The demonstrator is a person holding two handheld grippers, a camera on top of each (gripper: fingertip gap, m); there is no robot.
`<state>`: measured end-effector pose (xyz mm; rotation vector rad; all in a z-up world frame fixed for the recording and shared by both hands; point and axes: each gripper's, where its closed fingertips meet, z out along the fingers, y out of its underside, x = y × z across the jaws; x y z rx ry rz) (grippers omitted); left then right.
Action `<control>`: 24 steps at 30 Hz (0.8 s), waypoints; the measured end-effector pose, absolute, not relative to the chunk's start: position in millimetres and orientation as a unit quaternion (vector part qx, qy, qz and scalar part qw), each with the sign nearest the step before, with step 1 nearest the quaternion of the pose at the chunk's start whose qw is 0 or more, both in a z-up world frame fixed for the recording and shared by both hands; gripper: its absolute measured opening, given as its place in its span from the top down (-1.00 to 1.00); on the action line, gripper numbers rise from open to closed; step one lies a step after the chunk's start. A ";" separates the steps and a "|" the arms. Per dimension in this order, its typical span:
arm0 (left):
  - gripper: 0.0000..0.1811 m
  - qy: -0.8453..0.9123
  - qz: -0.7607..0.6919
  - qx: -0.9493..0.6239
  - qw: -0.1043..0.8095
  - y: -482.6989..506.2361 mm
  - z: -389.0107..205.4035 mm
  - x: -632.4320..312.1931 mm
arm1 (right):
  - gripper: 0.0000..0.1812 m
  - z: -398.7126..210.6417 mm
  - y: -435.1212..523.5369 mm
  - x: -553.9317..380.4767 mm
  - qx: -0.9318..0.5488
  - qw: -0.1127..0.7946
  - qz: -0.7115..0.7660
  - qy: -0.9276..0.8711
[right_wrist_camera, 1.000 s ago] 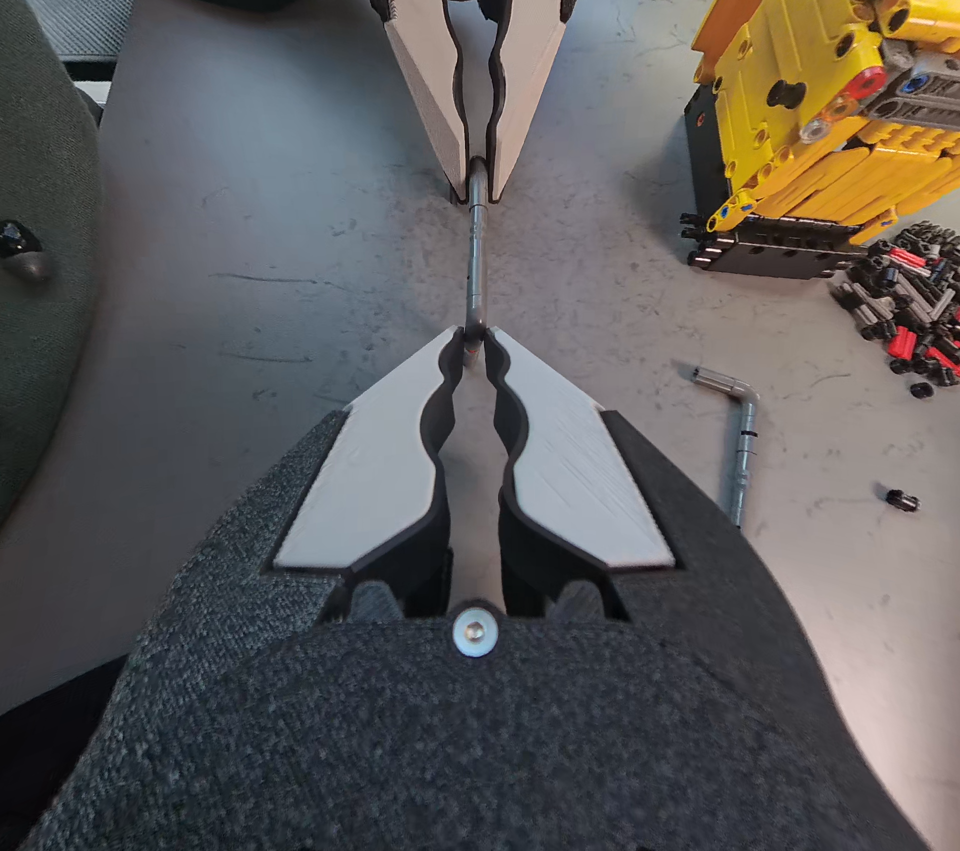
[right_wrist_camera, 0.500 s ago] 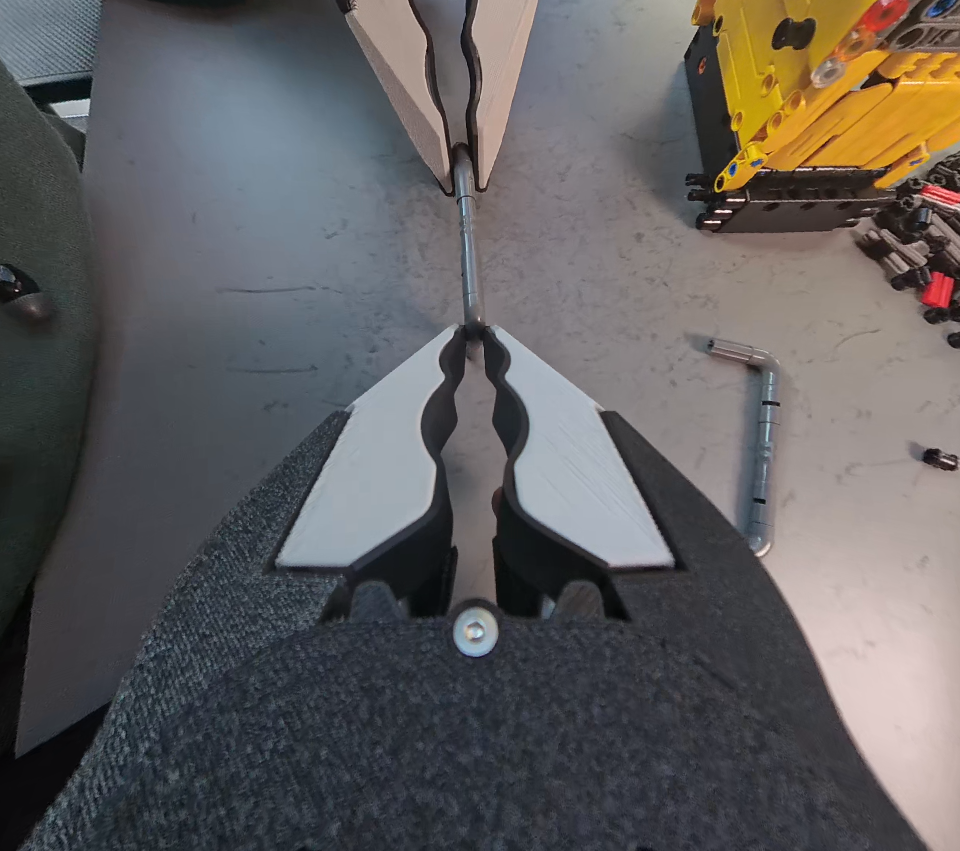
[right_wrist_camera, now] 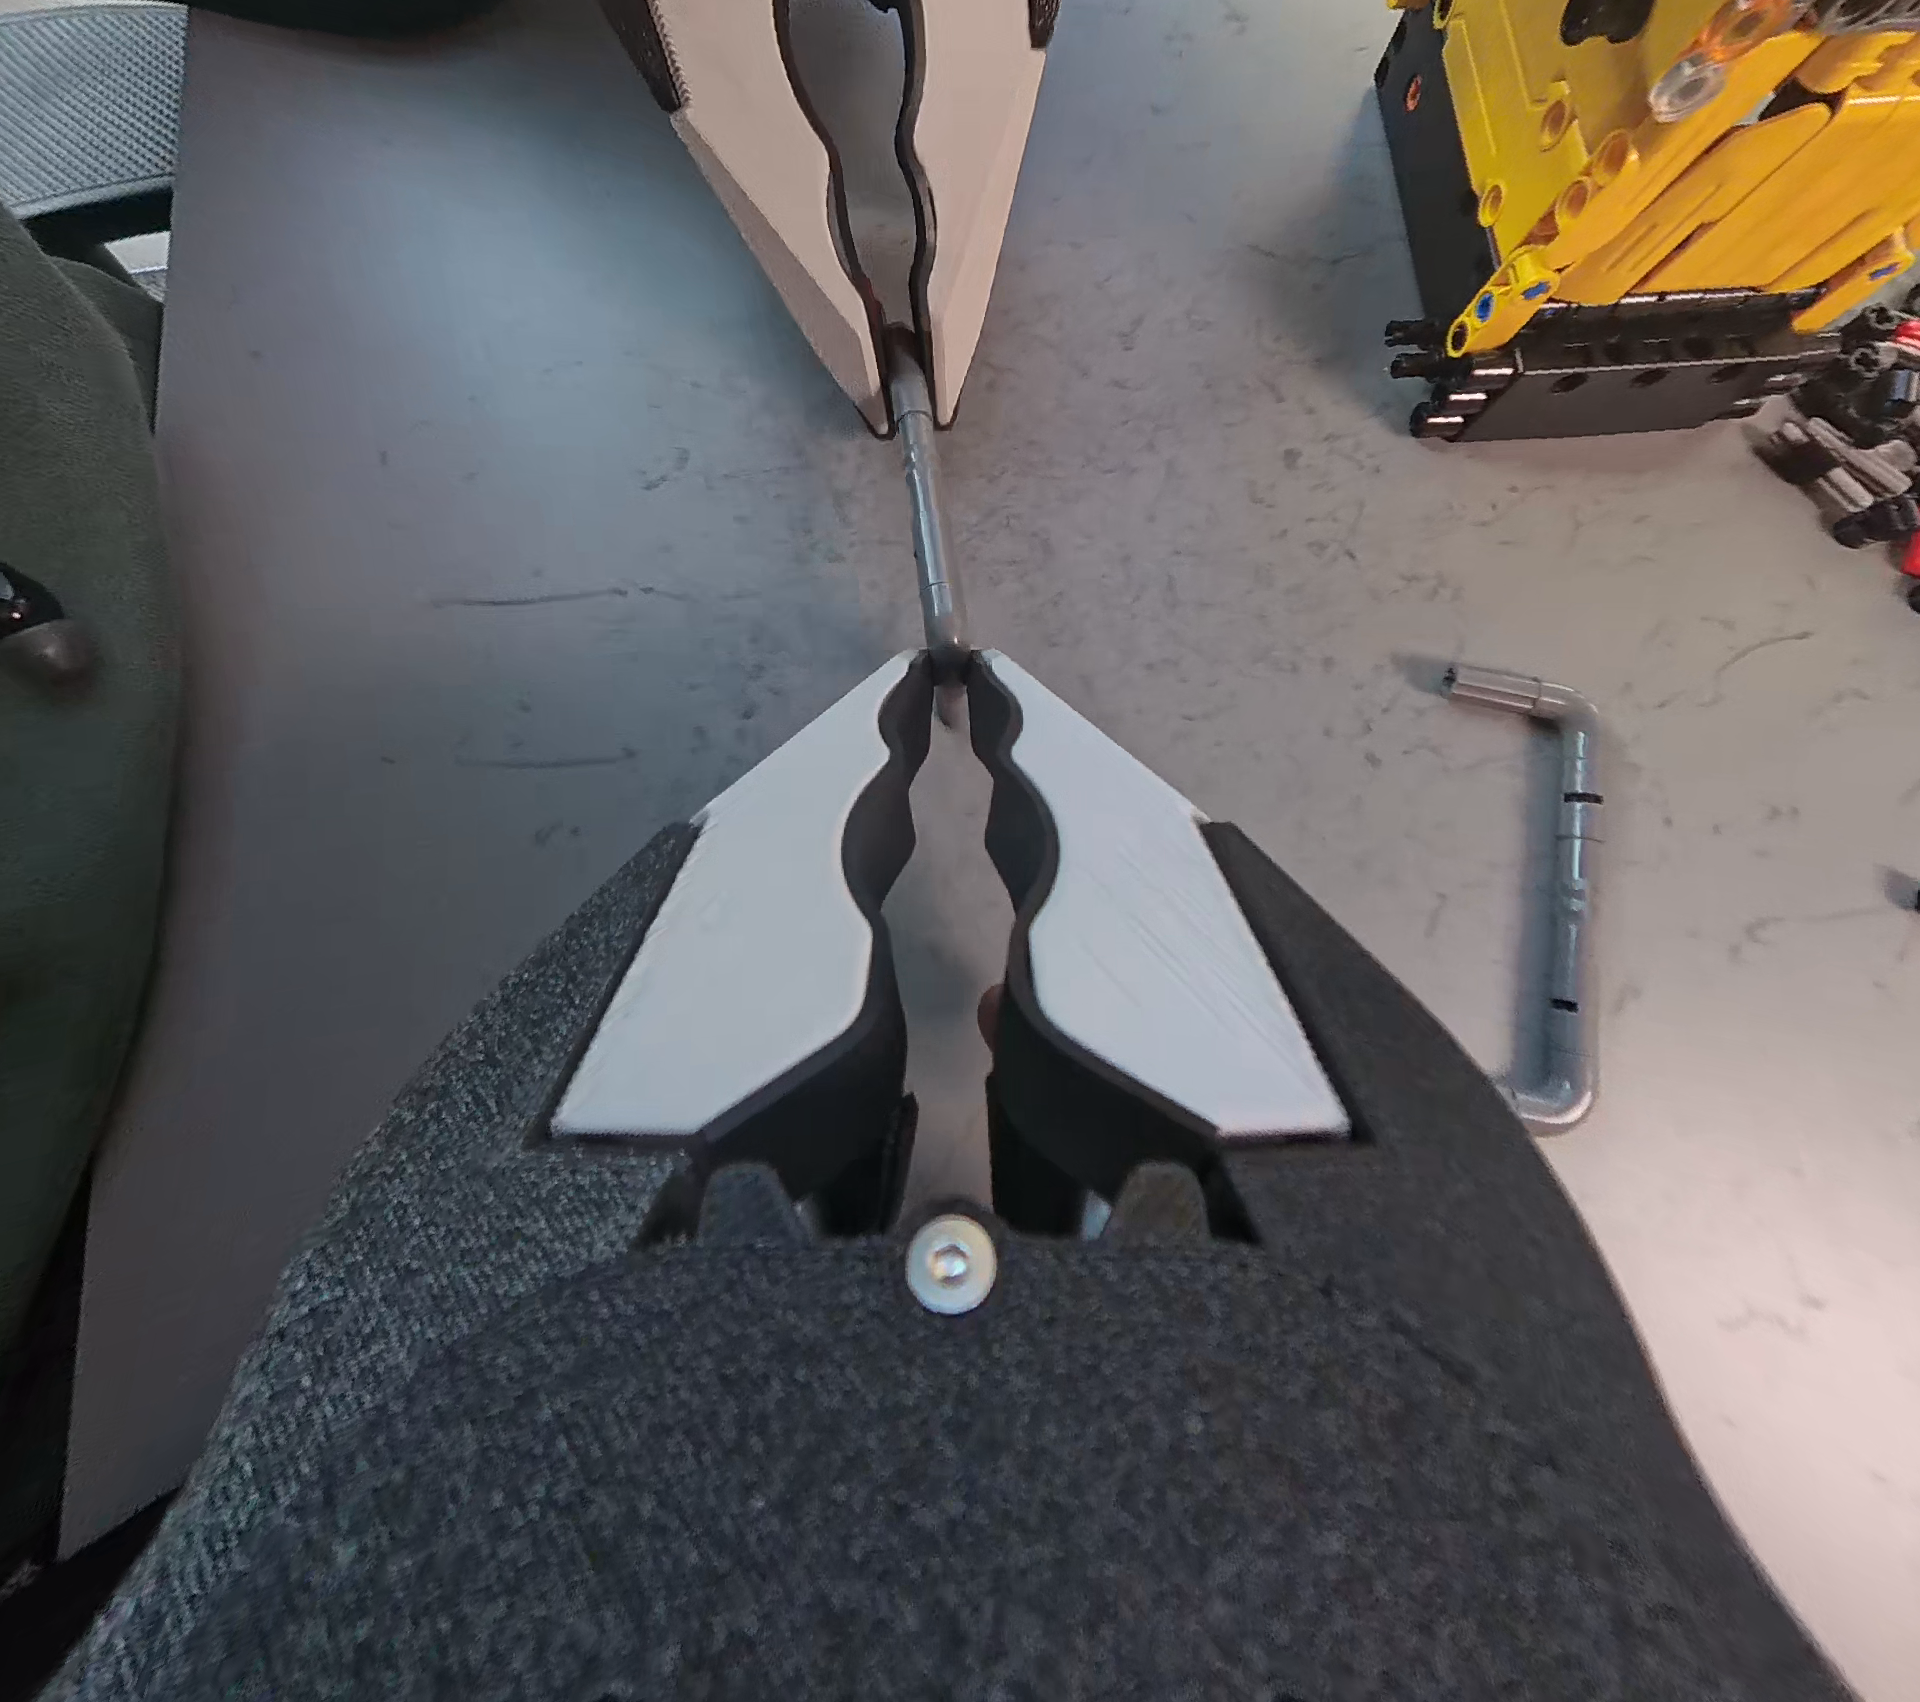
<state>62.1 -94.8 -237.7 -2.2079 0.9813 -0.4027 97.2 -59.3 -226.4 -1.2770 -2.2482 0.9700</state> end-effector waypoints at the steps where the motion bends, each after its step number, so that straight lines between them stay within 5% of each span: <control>1: 0.94 0.379 -0.152 -0.849 0.335 -95.2 -240.5 62.2 | 0.93 -226.6 -60.2 96.4 -0.453 0.190 0.347 -0.799; 24: 0.81 0.302 -0.250 -0.819 0.420 -107.6 -200.1 32.7 | 0.92 -223.5 -53.3 93.3 -0.469 0.188 0.408 -0.761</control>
